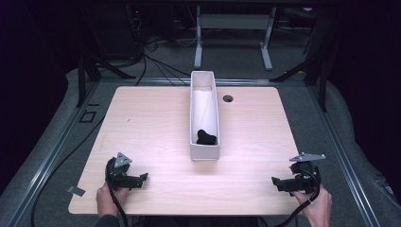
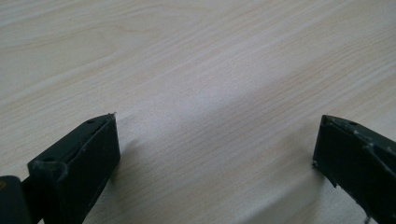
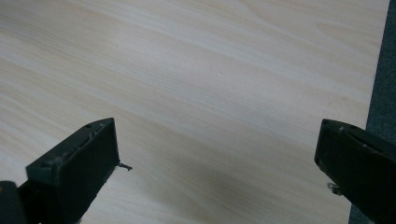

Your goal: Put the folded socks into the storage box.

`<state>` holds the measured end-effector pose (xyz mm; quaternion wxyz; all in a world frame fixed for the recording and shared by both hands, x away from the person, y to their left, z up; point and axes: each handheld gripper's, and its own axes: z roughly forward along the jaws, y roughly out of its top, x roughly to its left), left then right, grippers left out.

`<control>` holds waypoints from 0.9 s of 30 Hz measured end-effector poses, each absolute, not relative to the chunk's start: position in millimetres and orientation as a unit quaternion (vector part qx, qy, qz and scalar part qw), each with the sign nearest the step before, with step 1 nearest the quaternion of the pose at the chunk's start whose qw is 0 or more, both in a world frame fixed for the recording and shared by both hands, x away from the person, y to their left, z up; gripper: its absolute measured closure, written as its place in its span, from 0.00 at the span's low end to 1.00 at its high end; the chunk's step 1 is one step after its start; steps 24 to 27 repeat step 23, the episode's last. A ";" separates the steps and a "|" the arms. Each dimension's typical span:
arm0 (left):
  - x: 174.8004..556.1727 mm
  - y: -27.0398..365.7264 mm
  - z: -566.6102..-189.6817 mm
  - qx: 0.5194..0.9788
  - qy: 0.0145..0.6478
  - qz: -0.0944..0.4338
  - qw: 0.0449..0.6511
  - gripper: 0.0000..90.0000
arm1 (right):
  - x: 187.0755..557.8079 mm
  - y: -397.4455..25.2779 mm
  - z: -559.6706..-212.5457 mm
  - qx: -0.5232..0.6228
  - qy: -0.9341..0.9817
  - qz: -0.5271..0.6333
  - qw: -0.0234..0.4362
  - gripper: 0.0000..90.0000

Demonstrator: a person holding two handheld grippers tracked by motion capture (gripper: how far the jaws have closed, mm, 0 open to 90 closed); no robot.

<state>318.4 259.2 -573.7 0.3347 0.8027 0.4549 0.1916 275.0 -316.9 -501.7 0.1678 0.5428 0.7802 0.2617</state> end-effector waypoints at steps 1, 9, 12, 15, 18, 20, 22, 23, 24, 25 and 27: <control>318.4 259.3 -573.6 0.803 0.455 0.191 0.335 0.01 | 275.0 -316.9 -501.7 0.543 0.780 0.262 0.168 0.00; 318.5 259.3 -573.6 0.803 0.455 0.192 0.335 0.01 | 272.1 -326.5 -533.6 0.556 0.770 0.264 0.166 0.00; 318.5 259.3 -573.6 0.803 0.455 0.192 0.334 0.01 | 271.7 -327.4 -542.1 0.553 0.770 0.263 0.179 0.00; 318.5 259.4 -573.5 0.803 0.455 0.191 0.334 0.01 | 271.0 -328.4 -548.6 0.557 0.763 0.269 0.189 0.00; 318.5 259.3 -573.6 0.803 0.455 0.192 0.334 0.01 | 270.9 -329.4 -551.1 0.558 0.762 0.270 0.189 0.00; 318.5 259.4 -573.4 0.803 0.455 0.191 0.334 0.01 | 270.6 -329.3 -553.6 0.559 0.760 0.273 0.189 0.00; 318.5 259.3 -573.6 0.803 0.455 0.192 0.334 0.01 | 270.3 -329.2 -557.3 0.561 0.760 0.266 0.192 0.00; 318.6 259.4 -573.4 0.803 0.455 0.191 0.334 0.01 | 270.3 -329.2 -557.3 0.561 0.760 0.266 0.192 0.00; 318.6 259.4 -573.4 0.803 0.455 0.191 0.334 0.01 | 270.3 -329.2 -557.3 0.561 0.760 0.266 0.192 0.00; 318.6 259.4 -573.4 0.803 0.455 0.191 0.334 0.01 | 270.3 -329.2 -557.3 0.561 0.760 0.266 0.192 0.00; 318.6 259.4 -573.4 0.803 0.455 0.191 0.334 0.01 | 270.3 -329.2 -557.3 0.561 0.760 0.266 0.192 0.00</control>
